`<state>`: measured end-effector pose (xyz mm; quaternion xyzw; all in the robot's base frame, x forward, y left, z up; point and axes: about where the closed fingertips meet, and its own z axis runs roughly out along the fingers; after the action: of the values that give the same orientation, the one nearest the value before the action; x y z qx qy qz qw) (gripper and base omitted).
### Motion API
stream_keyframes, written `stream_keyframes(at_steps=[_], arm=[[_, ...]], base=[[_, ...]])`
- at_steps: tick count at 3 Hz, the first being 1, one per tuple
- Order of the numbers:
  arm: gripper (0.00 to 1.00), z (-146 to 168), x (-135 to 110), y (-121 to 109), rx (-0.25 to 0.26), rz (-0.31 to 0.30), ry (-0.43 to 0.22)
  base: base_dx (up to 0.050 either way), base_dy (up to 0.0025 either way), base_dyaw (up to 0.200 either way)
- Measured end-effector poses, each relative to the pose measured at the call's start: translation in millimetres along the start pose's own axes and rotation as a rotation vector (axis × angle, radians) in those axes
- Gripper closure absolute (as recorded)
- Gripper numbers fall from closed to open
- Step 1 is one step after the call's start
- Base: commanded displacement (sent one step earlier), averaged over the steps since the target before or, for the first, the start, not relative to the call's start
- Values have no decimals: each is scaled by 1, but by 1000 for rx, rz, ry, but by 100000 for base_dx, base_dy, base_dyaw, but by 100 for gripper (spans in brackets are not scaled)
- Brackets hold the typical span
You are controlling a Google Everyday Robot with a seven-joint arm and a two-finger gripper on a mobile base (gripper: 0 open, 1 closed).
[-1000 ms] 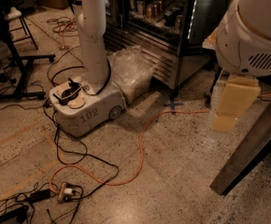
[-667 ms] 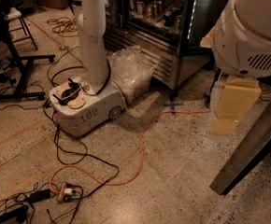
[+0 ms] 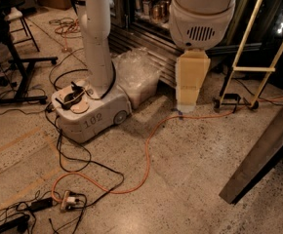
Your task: Close left fridge door
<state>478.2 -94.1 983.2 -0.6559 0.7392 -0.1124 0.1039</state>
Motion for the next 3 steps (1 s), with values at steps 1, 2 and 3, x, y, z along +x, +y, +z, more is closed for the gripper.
stream_keyframes(at_steps=[1,2,3], arm=[[0,-1,-2,3,-1,0,-12],[0,0,-2,3,-1,0,-12],[0,7,8,-14,-7,46,53]], base=[[0,0,0],[0,0,0],[0,0,0]])
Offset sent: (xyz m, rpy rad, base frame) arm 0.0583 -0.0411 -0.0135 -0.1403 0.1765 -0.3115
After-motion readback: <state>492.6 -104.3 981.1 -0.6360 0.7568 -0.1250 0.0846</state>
